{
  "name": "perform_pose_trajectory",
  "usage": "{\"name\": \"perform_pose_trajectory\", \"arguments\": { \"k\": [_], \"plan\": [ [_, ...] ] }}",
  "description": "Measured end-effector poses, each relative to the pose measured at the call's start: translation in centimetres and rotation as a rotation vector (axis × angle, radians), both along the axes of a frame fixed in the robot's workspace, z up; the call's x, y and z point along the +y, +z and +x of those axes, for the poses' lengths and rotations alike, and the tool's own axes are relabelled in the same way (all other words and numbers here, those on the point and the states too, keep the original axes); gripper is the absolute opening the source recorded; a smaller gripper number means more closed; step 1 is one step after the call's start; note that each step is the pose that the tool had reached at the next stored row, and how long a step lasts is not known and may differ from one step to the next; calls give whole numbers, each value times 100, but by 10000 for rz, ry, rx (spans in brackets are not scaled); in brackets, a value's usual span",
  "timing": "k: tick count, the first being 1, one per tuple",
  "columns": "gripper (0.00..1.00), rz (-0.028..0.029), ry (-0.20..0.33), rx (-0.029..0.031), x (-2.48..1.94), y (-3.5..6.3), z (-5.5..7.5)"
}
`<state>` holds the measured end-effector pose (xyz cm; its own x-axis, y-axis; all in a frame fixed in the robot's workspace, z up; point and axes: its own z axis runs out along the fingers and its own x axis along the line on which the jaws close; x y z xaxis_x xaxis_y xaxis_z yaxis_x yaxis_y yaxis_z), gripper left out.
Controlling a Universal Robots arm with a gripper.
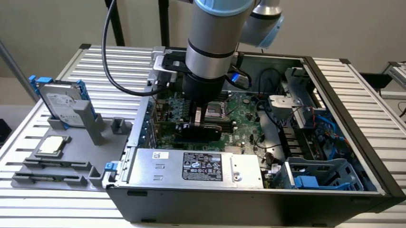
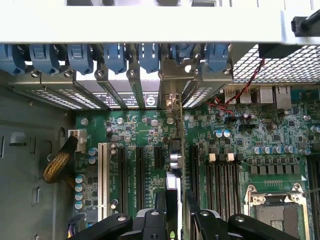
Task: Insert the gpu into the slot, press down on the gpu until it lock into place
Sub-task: 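Insert the gpu into the slot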
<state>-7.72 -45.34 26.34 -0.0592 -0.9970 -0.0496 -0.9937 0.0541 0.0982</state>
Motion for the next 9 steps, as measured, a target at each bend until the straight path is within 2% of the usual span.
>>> {"name": "perform_pose_trajectory", "arguments": {
  "k": [9],
  "plan": [
    [26, -17, -38, 13, 5, 0, 3]
  ]
}}
